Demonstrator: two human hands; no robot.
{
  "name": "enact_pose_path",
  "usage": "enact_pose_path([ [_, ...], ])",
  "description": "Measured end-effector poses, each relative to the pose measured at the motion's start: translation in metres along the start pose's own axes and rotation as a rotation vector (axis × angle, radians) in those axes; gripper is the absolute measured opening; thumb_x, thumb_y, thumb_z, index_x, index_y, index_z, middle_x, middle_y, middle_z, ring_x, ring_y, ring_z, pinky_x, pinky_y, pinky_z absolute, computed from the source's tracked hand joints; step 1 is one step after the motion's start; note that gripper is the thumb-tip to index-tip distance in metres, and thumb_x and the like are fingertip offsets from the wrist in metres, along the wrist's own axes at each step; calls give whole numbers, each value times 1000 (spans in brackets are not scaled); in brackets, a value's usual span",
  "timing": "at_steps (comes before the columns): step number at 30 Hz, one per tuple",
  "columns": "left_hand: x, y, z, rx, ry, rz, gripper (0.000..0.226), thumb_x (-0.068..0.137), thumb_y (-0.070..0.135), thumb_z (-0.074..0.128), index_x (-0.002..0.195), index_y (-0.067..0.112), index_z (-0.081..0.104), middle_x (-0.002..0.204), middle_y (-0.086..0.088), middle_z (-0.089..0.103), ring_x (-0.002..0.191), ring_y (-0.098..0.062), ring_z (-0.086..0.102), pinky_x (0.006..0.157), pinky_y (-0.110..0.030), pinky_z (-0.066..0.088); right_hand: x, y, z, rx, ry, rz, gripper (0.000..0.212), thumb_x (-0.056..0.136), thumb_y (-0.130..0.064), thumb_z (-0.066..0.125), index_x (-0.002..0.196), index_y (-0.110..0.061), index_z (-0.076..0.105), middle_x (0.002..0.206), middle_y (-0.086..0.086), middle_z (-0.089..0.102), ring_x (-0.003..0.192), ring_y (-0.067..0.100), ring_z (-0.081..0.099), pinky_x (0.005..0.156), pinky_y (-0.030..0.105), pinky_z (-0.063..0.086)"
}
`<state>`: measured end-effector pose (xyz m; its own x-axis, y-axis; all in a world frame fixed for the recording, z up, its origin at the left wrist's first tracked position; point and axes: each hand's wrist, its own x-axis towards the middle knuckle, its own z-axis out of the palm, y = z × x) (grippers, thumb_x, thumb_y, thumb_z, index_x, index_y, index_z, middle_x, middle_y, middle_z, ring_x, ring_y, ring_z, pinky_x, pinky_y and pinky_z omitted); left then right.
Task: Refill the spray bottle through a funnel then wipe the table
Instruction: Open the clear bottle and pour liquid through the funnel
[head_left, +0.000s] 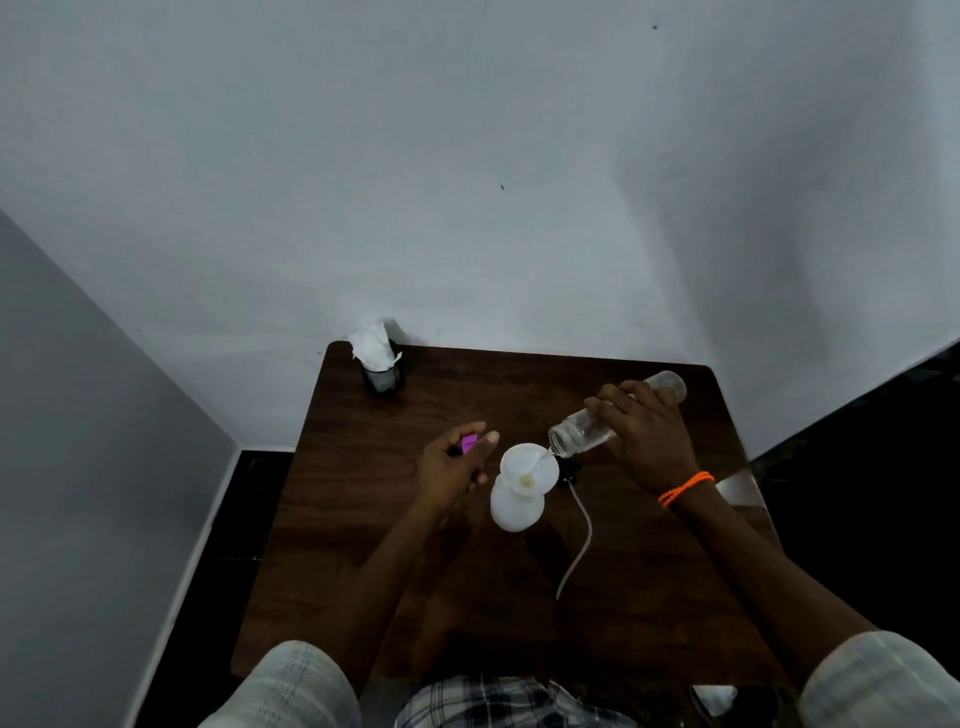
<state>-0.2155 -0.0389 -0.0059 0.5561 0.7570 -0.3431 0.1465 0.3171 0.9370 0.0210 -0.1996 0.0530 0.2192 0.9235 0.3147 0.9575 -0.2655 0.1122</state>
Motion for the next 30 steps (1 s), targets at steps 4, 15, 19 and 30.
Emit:
enact_pose_path([
  [4,5,1,0,1,-1,-3,34,84,21,83,116,21,72,91,-9,77,56,-15,65,48,-22,50,-2,-2,2,-3,4,5,41,73,-14,71,114,-20,70,115,0,68,105,29,59,80,43,39],
  [15,16,1,5,-162,-58,-76,30,99,19,65,128,15,68,111,-13,68,81,-28,65,82,-45,57,-18,-11,12,18,-28,76,53,63,-12,83,114,-16,72,113,3,70,101,31,62,82,41,36],
  [19,18,10,12,-145,5,-54,51,86,17,81,130,10,58,112,-18,71,89,-33,71,73,-34,62,-30,-16,22,56,-110,152,55,65,-29,73,118,-17,70,117,4,70,99,31,63,83,40,35],
  [30,26,68,58,198,-82,397,54,71,33,91,119,19,71,108,5,75,99,-8,72,87,-28,61,-7,-19,18,295,-29,441,58,60,-41,72,115,-23,67,99,-1,74,89,29,64,77,39,37],
])
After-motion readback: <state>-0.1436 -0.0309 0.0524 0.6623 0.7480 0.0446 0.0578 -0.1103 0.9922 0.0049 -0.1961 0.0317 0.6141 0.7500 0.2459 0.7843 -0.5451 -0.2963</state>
